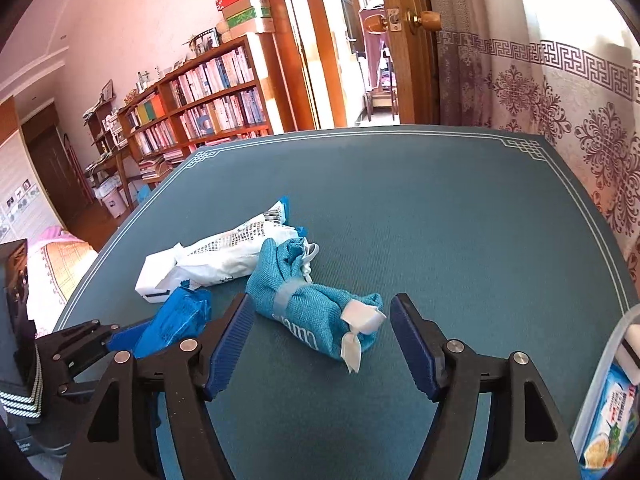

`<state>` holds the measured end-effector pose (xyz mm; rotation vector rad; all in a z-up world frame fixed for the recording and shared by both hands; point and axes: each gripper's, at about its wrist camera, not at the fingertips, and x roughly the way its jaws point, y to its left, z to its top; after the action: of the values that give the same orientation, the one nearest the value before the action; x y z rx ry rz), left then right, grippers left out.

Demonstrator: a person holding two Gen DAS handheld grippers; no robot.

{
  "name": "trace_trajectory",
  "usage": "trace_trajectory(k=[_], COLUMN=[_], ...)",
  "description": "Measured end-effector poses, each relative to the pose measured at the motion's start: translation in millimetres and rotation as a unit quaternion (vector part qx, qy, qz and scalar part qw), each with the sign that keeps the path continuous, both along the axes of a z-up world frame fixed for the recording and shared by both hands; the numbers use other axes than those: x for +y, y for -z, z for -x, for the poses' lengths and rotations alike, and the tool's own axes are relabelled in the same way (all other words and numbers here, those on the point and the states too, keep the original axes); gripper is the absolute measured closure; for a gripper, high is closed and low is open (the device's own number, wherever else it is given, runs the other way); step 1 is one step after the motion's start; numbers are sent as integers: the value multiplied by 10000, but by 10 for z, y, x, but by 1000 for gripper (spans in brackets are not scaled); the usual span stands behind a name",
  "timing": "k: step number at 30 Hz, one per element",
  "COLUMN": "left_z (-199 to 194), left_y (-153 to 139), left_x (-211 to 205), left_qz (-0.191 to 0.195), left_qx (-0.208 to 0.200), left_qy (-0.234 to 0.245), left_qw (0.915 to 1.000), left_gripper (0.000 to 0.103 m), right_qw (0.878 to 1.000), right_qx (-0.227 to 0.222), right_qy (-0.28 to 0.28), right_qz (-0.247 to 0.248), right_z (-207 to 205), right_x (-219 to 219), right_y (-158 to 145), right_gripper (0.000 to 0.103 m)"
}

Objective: Organize objects
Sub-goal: 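Grasp the blue 'Cure' towel bag with the right gripper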

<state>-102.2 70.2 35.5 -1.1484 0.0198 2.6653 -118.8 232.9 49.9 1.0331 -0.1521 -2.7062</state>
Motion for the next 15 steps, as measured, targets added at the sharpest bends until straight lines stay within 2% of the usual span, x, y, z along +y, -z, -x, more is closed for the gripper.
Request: trace_trajectory(k=[6,13,15], left_z=[-6,28,33], left_y=[-40,-84,-105], left_x=[-53,-180,-233], left_qz=[-58,-141,-170], left_qx=[53,70,91], left_qy=[-55,-250,-338], left_qw=[10000,9996,9992], left_gripper=[59,59,59], right_qw=[9988,9950,9944], right_qx=[-325,-604,-606], right_qy=[-108,-644,-805], right_qz=[351,464,330], right_z=[241,22,-59], right_x=[21,-105,-178], right_y=[120,239,256], right_gripper=[31,31,31])
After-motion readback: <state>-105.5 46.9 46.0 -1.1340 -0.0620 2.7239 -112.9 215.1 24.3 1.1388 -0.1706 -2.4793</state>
